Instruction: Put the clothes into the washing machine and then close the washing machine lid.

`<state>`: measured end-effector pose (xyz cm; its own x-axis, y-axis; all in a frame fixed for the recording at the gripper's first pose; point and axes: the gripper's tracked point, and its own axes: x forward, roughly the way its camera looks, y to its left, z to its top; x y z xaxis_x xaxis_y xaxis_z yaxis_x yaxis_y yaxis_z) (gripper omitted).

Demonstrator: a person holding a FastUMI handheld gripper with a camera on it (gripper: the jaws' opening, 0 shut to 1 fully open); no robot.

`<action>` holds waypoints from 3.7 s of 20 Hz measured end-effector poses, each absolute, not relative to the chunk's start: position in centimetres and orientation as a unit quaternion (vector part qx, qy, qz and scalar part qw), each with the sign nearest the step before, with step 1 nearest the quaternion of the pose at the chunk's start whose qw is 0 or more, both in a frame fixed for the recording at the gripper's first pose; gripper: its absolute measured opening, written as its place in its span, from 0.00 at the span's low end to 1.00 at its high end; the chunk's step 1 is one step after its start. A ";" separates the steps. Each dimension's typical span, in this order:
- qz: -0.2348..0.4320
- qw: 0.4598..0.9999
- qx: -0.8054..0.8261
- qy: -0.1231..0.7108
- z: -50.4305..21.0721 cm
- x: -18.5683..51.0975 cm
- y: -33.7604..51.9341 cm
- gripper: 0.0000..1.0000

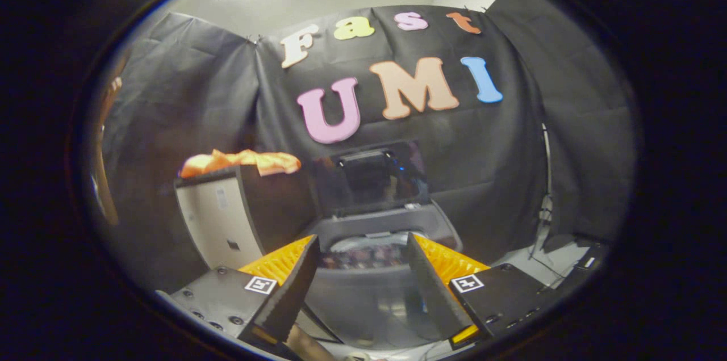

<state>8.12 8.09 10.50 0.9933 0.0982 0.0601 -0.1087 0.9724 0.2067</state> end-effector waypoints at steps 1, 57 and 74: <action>0.068 0.991 0.111 -0.025 12.6 9.3 10.0 0.96; -0.149 0.971 -0.134 0.127 22.0 37.0 8.0 0.16; -0.131 0.980 -0.103 0.104 22.4 40.6 9.4 0.71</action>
<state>40.55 9.35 22.44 0.9437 -0.2789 -0.1777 0.2357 0.9442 -0.2301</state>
